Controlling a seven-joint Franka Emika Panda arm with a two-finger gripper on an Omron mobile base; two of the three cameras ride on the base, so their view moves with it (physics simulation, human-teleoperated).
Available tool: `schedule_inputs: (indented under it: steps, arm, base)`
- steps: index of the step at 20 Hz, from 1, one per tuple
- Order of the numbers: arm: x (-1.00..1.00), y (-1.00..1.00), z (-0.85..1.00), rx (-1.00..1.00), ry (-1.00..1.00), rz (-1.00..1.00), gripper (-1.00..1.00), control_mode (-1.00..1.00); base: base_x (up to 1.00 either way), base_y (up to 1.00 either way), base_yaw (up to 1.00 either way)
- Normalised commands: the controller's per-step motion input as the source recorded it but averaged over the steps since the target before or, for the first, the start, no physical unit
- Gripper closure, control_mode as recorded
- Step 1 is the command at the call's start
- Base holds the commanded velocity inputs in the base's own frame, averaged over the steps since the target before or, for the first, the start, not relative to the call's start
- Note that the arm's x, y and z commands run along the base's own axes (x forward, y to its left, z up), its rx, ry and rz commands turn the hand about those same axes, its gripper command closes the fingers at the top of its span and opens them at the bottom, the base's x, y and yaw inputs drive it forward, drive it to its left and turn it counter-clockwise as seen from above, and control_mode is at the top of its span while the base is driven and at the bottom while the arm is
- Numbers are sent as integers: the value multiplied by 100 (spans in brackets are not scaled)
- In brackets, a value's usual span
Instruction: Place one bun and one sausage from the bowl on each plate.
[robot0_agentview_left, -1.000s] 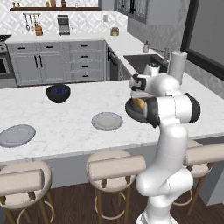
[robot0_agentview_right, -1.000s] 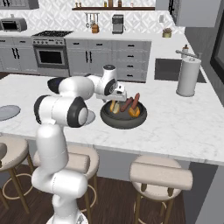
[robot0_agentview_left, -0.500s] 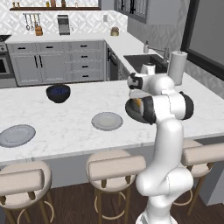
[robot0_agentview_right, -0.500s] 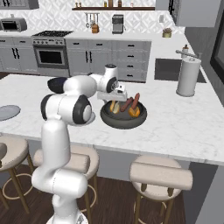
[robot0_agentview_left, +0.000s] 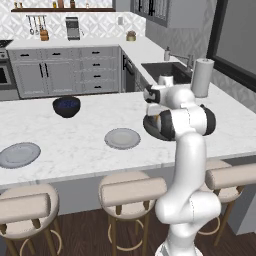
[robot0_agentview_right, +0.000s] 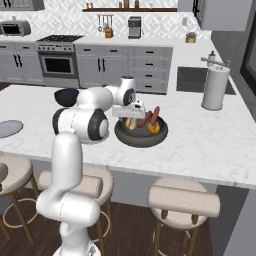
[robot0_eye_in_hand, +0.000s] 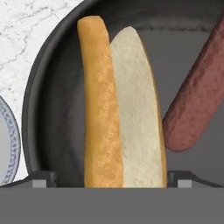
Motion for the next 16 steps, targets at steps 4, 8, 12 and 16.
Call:
schedule_inputs:
  steps: [4, 8, 12, 16]
  arm:
    - [0, 0, -17, 0, 5, 0, 100, -100]
    - [0, 0, -4, 0, 3, 0, 100, -100]
    - [0, 0, 0, 0, 0, 0, 100, -100]
    - [-6, 0, 19, 0, 0, 0, 100, -100]
  base:
    - [0, 0, 0]
    - [0, 0, 0]
    - [0, 0, 0]
    - [0, 0, 0]
